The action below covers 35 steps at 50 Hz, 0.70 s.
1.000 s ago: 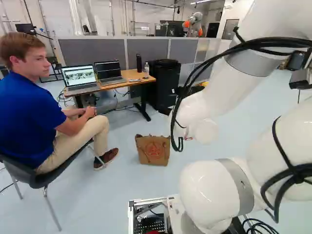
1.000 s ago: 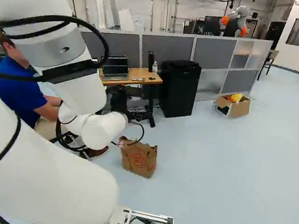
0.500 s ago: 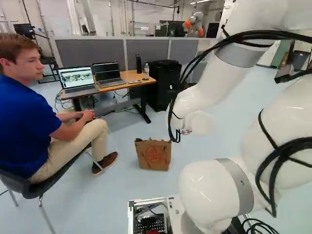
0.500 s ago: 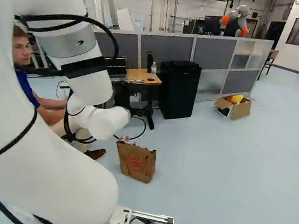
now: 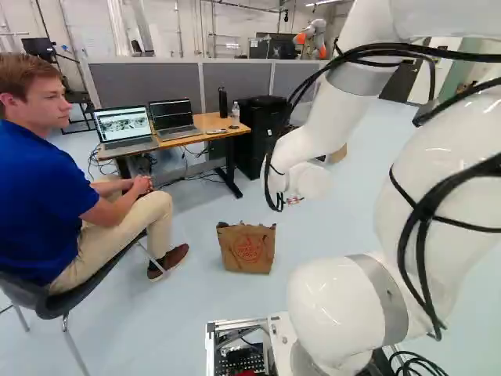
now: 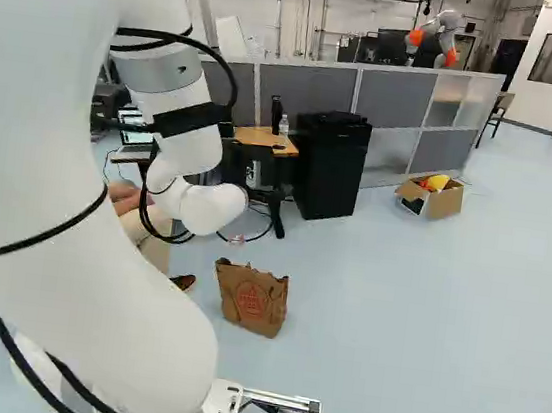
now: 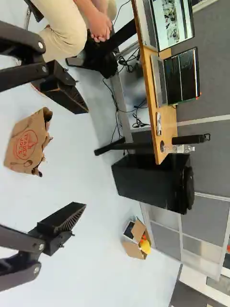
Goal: Pick up the grocery bag from the ground
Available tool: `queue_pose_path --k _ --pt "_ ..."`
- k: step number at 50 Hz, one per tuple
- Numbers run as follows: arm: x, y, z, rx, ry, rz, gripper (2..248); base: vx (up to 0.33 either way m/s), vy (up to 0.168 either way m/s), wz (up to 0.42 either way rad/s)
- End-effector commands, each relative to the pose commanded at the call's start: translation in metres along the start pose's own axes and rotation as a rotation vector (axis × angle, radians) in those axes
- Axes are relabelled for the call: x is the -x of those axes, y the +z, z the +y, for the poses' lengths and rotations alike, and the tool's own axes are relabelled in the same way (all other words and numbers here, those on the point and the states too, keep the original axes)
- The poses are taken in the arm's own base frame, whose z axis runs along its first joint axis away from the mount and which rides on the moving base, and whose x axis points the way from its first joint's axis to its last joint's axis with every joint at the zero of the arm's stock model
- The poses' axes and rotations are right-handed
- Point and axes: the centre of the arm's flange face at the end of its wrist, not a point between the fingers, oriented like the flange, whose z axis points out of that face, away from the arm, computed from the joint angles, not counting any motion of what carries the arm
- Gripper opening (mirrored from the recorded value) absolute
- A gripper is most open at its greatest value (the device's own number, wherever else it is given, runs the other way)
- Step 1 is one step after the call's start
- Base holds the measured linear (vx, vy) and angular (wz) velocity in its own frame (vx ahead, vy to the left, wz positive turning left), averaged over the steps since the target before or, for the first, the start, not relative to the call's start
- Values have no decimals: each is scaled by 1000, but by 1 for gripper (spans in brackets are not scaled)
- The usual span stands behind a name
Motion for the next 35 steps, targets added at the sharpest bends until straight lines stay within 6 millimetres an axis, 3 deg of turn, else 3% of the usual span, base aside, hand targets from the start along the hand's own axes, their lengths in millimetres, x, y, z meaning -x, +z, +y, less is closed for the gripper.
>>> queue_pose_path --k 23,35 --pt "-11 71 -13 -27 -13 -159 247 0 0 0" --pt "1 117 -21 -39 -22 -281 247 0 0 0"
